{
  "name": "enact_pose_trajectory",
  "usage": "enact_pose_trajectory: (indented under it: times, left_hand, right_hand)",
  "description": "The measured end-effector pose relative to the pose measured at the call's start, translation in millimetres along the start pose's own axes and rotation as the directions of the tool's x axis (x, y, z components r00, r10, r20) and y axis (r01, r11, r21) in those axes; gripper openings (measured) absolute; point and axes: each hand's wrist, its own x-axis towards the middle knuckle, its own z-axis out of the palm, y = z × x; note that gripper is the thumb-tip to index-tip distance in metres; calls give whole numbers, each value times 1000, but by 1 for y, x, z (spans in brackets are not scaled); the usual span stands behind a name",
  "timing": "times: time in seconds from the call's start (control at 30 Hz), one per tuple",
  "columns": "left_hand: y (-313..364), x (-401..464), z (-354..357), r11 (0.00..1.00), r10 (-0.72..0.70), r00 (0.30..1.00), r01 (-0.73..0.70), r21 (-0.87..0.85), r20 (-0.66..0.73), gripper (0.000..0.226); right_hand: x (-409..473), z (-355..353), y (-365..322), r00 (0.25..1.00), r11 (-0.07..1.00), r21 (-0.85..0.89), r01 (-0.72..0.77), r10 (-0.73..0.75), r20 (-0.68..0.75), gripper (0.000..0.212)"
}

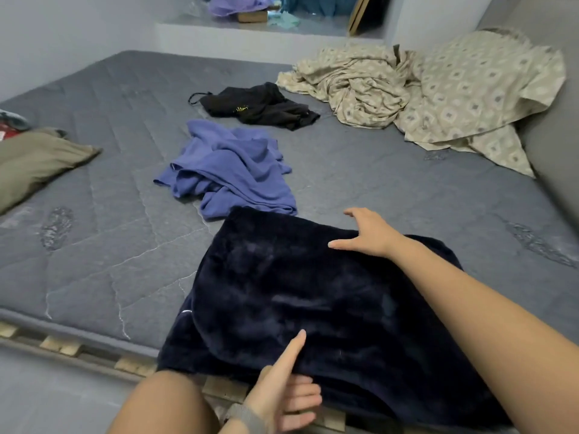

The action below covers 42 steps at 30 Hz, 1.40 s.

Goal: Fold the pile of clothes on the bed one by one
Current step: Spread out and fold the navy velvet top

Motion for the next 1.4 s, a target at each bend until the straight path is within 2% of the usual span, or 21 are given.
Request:
enact_pose_trajectory:
  times: [0.07, 0.13, 0.2, 0.3, 0.37, 0.47, 0.53, 0.6, 0.67, 0.73, 0.83, 0.93, 1.0, 1.03, 1.13, 1.2, 1.23, 1.3, 1.37, 1.4]
  left_hand:
    - [3, 9, -5, 984, 30, 997, -17, -178, 74, 80]
    - [8, 18, -3, 934, 173, 985, -157, -319, 22, 57]
    - [12, 23, 7, 880, 259, 966, -239, -412, -8, 49]
    - [11, 32, 20, 882, 251, 967, -243, -404, -35, 63]
    - [5, 38, 26, 907, 178, 967, -233, -352, -181, 68]
    - [-3, 28, 33, 918, -1, 898, -174, -357, -441, 89]
    - [-20, 43, 27, 942, -11, 898, -138, -305, -441, 112]
    - [-55, 103, 12, 950, 36, 902, -164, -265, -430, 122]
    - [-58, 129, 10, 897, 7, 920, -179, -405, -392, 107]
    - [-15, 65, 27, 824, -17, 941, -178, -538, -338, 84]
    - [15, 29, 46, 715, 29, 970, -188, -673, -240, 48]
    - [34, 15, 58, 656, 147, 989, -83, -750, 19, 45]
    - [55, -2, 58, 695, 271, 946, -65, -716, 178, 40]
    - [71, -12, 55, 724, 323, 924, -102, -682, 205, 39]
    - [144, -49, 43, 777, 518, 823, -337, -533, 234, 41]
    - [204, -82, 43, 769, 611, 761, -505, -392, 218, 44]
    - [232, -100, 46, 752, 651, 732, -587, -300, 200, 44]
    - [280, -139, 53, 669, 742, 645, -728, -149, 183, 41]
    - [307, -168, 62, 579, 803, 551, -811, -80, 225, 39]
    - [313, -174, 64, 549, 817, 523, -834, -53, 242, 41]
  right_hand:
    - [25, -3, -3, 992, 999, 7, -46, 45, 117, 105]
    - [41, 3, -3, 949, 990, 23, -140, 128, 288, 109]
    - [48, 14, -2, 898, 983, -16, -181, 172, 406, 103]
    - [49, 20, -2, 883, 982, -10, -188, 174, 435, 84]
    - [47, 15, -4, 857, 977, -18, -210, 193, 478, 77]
    - [43, 15, -3, 810, 966, -27, -257, 231, 538, 83]
    - [41, 20, -3, 839, 968, -9, -251, 222, 497, 93]
    - [39, 26, 1, 876, 967, 61, -246, 195, 442, 90]
    - [32, 26, 2, 893, 960, 130, -248, 174, 416, 84]
    - [24, 22, 0, 882, 944, 182, -275, 173, 438, 79]
    - [8, 11, -8, 849, 909, 240, -342, 189, 493, 61]
    - [-7, -4, -10, 875, 841, 381, -384, 200, 441, 62]
    - [-16, -24, -11, 910, 768, 525, -367, 180, 373, 50]
    - [-18, -40, -10, 930, 725, 598, -342, 167, 329, 53]
    - [-15, -97, -4, 972, 624, 746, -230, 190, 140, 98]
    - [-15, -136, -3, 986, 545, 837, -57, 162, -38, 102]
    - [-21, -156, -10, 982, 505, 863, 32, 145, -121, 95]
    - [-34, -190, -22, 963, 438, 878, 195, 86, -257, 68]
    - [-44, -212, -25, 950, 423, 867, 263, 41, -308, 49]
    - [-49, -217, -23, 948, 425, 864, 270, 36, -315, 49]
